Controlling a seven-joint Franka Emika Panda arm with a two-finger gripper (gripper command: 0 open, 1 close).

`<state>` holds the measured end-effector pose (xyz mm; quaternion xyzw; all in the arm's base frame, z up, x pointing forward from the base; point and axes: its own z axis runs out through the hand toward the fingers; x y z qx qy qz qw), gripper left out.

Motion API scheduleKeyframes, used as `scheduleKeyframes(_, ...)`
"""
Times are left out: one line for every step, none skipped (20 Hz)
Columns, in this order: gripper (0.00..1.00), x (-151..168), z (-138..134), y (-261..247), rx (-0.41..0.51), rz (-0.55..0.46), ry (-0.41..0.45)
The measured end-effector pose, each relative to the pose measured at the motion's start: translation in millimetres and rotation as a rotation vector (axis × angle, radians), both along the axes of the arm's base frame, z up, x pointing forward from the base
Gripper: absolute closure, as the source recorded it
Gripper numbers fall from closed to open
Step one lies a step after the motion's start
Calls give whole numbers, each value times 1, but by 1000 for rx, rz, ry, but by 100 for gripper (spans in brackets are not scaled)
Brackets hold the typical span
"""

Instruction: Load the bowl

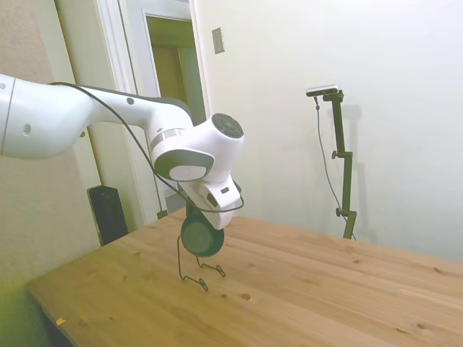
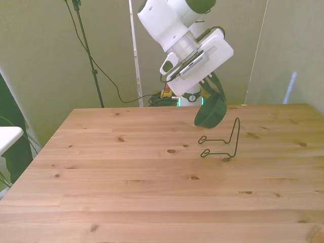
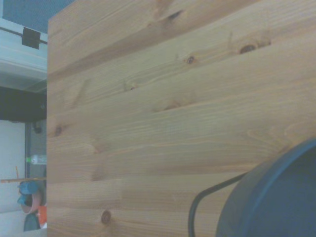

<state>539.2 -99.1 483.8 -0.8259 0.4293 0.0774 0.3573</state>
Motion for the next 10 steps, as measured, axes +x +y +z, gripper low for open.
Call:
scheduleKeyframes(100, 1, -7, 0, 24, -13, 28)
scheduleKeyframes(100, 2, -14, 1, 44, -21, 52)
scheduleKeyframes(100, 4, -19, 3, 58, -22, 69)
scheduleKeyframes(100, 6, -24, 7, 68, -21, 78)
scheduleKeyframes(100, 8, -26, 12, 78, -15, 82)
scheduleKeyframes(100, 9, -27, 18, 87, -4, 84)
scheduleKeyframes(100, 10, -28, 23, 95, 6, 82)
scheduleKeyframes(100, 11, -28, 27, 98, 13, 80)
scheduleKeyframes(100, 13, -30, 28, 98, 17, 81)
scheduleKeyframes(100, 14, -32, 27, 98, 16, 84)
